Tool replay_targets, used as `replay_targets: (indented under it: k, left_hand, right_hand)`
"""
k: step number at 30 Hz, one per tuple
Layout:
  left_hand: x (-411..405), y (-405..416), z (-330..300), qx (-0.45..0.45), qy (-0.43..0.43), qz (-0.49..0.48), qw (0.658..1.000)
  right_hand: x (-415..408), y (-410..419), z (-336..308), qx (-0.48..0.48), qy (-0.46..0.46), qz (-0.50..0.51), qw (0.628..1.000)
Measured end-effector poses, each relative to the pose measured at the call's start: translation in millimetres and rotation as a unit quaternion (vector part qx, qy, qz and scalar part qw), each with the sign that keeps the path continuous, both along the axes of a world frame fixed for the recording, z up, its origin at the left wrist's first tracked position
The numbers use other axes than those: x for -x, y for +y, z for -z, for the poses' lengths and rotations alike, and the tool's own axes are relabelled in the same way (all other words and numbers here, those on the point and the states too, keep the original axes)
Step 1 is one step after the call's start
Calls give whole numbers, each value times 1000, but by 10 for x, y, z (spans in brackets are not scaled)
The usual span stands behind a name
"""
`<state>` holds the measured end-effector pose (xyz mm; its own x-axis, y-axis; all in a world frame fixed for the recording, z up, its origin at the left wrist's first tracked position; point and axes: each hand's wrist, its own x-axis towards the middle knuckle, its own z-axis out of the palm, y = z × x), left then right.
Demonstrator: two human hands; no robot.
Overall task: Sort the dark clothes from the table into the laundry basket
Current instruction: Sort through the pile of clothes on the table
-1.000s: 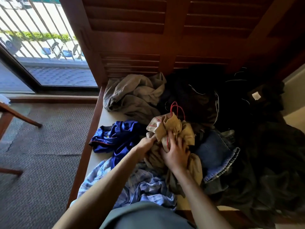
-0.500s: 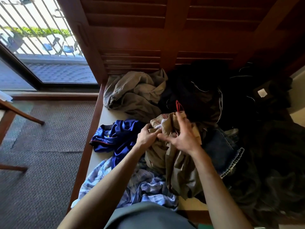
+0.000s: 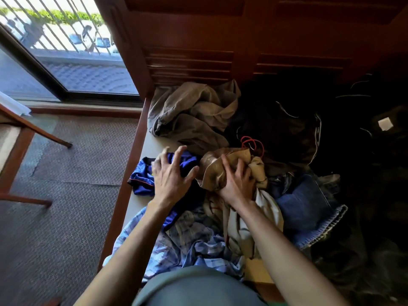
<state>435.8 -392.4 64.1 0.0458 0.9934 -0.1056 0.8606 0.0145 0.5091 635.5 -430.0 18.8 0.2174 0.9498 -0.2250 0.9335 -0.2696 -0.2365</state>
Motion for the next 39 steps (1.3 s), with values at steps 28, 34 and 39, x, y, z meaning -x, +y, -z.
replay_targets:
  k: [28,34,39]
  left_hand:
    - [-561,-292,-273,183,-298,46,936]
    - [-346,-320,-11,200,-275,45,939]
    - [-352,-369,16,231,-205,120,944]
  right_hand:
    - [-218,-678,-840,-56,495,117,859]
    - [-197,-1150,-962,95,349,0,932]
    - [-6,-1407,-694,68,333,-6,940]
